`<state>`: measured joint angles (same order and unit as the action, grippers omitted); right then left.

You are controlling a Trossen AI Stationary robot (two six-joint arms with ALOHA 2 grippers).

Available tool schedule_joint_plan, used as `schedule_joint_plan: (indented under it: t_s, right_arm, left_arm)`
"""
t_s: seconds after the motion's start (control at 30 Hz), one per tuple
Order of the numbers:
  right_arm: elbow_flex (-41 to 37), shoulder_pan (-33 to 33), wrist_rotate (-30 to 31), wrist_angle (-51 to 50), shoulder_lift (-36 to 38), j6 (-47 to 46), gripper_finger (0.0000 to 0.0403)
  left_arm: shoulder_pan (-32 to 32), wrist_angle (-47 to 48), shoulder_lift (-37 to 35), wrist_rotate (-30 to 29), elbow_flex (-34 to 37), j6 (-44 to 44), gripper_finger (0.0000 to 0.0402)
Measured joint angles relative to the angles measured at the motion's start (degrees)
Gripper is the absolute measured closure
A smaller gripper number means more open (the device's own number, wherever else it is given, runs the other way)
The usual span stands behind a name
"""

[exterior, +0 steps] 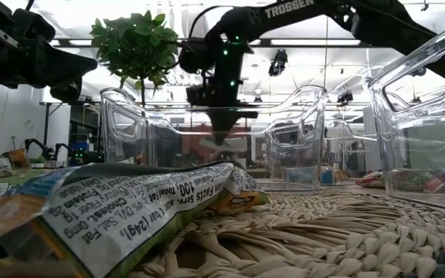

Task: Pick and place Granola Bars by type
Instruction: Put the yellow granola bar into the top transparent bin

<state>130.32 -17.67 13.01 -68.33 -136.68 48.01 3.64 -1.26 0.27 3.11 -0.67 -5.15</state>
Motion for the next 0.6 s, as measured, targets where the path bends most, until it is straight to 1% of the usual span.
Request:
schedule_joint_plan:
  t_s: [0.1, 0.2, 0.4, 0.6]
  right_arm:
    - [2.61, 0.12, 0.75, -4.95, 0.02, -2.74, 0.0395]
    - [4.72, 0.31, 0.86, -8.26, 0.09, -7.39, 0.0395]
    - [4.51, 1.00, 1.80, -11.32, 2.73, -18.57, 0.0395]
    - [4.68, 1.11, 2.22, -13.77, 5.82, -31.69, 0.0395]
  left_arm:
    - [0.02, 0.00, 0.00, 0.00, 0.00, 0.02, 0.0402]
    - [0.02, 0.00, 0.00, 0.00, 0.00, 0.00, 0.0402]
    - [0.02, 0.00, 0.00, 0.02, 0.00, 0.02, 0.0402]
    - [0.01, 0.00, 0.00, 0.01, 0.00, 0.02, 0.0402]
